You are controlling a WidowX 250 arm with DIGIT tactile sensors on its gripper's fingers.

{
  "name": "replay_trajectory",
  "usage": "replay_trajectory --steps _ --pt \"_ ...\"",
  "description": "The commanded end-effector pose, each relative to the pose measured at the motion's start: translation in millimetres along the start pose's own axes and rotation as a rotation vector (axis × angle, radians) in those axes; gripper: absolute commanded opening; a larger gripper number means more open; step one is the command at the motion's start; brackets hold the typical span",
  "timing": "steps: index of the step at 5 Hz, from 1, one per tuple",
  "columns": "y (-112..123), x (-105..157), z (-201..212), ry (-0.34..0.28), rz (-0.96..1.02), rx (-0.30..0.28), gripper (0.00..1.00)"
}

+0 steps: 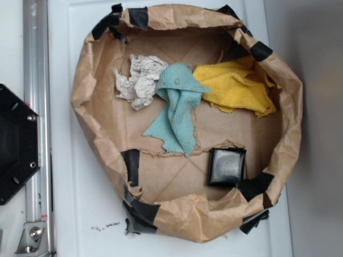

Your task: Grab the black box.

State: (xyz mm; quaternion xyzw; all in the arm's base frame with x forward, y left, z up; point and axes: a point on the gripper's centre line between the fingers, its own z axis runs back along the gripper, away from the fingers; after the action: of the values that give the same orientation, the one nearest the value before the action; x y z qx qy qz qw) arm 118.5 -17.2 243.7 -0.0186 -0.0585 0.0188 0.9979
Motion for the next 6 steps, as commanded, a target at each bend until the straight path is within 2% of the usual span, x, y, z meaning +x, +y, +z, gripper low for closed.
replay_trajectory --steps 1,2,3,4,5,6 --pt "0 0 0 0.000 0.000 0.000 1.00" --pt "18 46 -42 -0.014 0.126 0.033 1.00" --pt "28 97 -65 -0.082 0.083 0.041 1.00" --pt "25 136 -85 -0.094 0.034 0.037 1.00" --pt "24 149 -104 -0.106 -0.033 0.064 1.00" --pt "23 160 -136 -0.072 -0.081 0.161 1.00"
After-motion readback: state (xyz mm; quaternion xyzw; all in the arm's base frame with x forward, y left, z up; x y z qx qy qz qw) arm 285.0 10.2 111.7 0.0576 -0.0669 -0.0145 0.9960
